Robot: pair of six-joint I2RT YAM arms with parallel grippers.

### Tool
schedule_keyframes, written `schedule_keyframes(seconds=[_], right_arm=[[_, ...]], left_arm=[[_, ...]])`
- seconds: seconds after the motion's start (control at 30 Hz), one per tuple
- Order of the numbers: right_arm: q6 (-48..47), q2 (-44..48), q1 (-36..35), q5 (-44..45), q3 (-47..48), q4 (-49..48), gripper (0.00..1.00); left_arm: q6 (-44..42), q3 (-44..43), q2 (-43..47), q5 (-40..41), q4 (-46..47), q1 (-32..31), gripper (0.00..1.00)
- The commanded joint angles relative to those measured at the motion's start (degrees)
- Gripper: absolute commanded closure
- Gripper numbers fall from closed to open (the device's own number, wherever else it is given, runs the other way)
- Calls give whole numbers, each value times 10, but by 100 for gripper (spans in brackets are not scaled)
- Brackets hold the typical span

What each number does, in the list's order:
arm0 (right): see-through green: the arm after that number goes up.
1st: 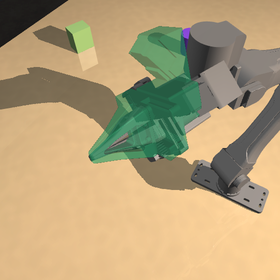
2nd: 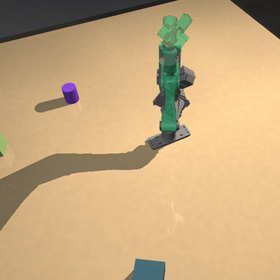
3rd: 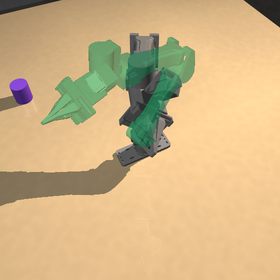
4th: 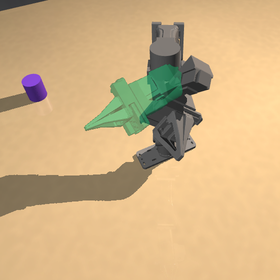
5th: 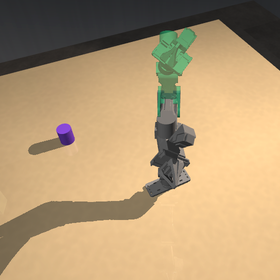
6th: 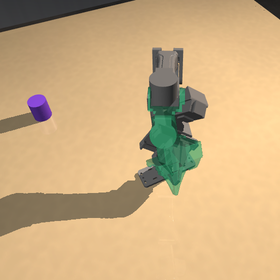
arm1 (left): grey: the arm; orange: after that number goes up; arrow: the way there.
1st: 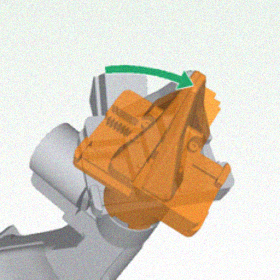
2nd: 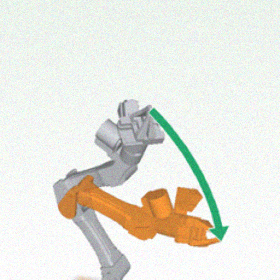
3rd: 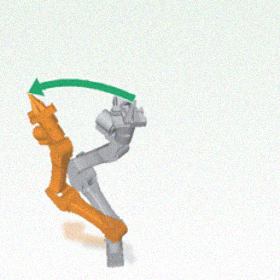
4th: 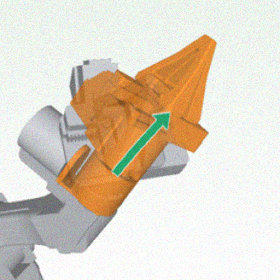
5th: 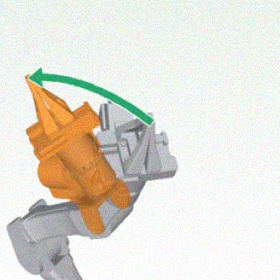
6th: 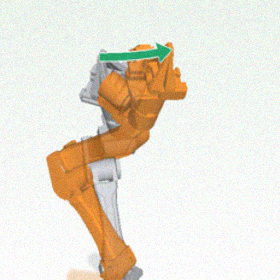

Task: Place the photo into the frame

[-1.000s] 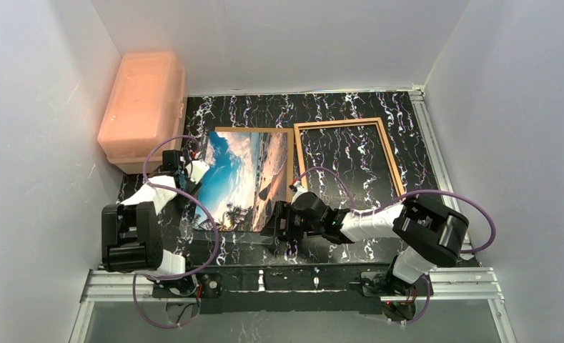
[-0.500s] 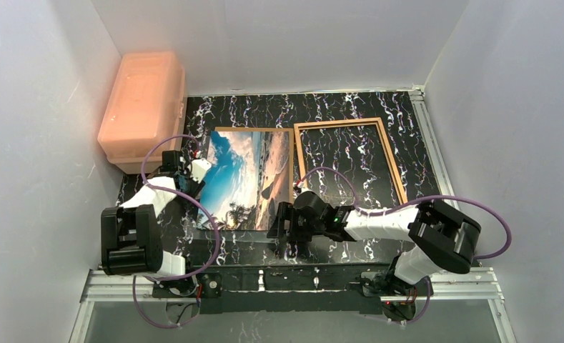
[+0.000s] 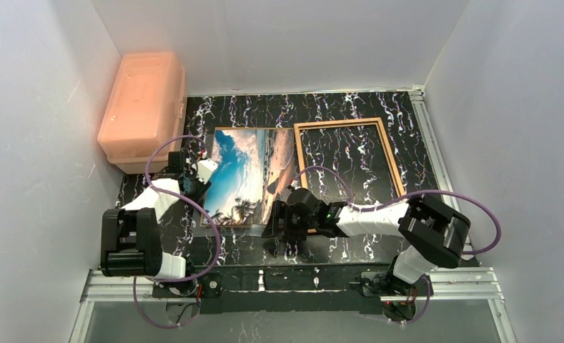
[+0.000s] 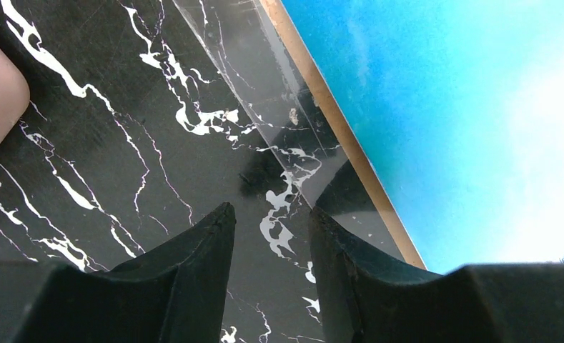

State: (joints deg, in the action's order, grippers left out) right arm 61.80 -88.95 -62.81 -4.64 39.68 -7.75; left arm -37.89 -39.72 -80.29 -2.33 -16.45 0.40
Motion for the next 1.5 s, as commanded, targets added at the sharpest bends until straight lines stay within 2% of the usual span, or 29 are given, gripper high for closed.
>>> schedule_keyframes(seconds=[0.0, 0.1, 0.4, 0.53, 0.7, 0.83, 1.07, 1.3, 1.47], right_arm=[[7, -24, -6, 33, 4, 3, 14], [6, 3, -6, 43, 4, -32, 13], [41, 32, 2, 24, -78, -289, 12], [54, 44, 3, 27, -113, -367, 12], [92, 61, 6, 68, -177, -463, 12], [118, 65, 6, 99, -212, -521, 12], [145, 24, 7, 104, -224, -580, 15], [180, -20, 20, 111, -261, -714, 22], [173, -17, 31, 117, -262, -717, 21]], left_arm=[[11, 39, -24, -59, -69, -17, 58], [6, 40, -21, -54, -69, -18, 59], [4, 34, -13, -55, -82, -18, 59], [3, 31, -15, -53, -86, -18, 60], [-2, 27, -15, -48, -87, -18, 61], [-4, 24, -14, -47, -89, -18, 61], [-16, 19, -7, -38, -99, -18, 61], [-26, 24, -9, -30, -100, -18, 61], [-32, 22, -9, -25, -100, -19, 61]])
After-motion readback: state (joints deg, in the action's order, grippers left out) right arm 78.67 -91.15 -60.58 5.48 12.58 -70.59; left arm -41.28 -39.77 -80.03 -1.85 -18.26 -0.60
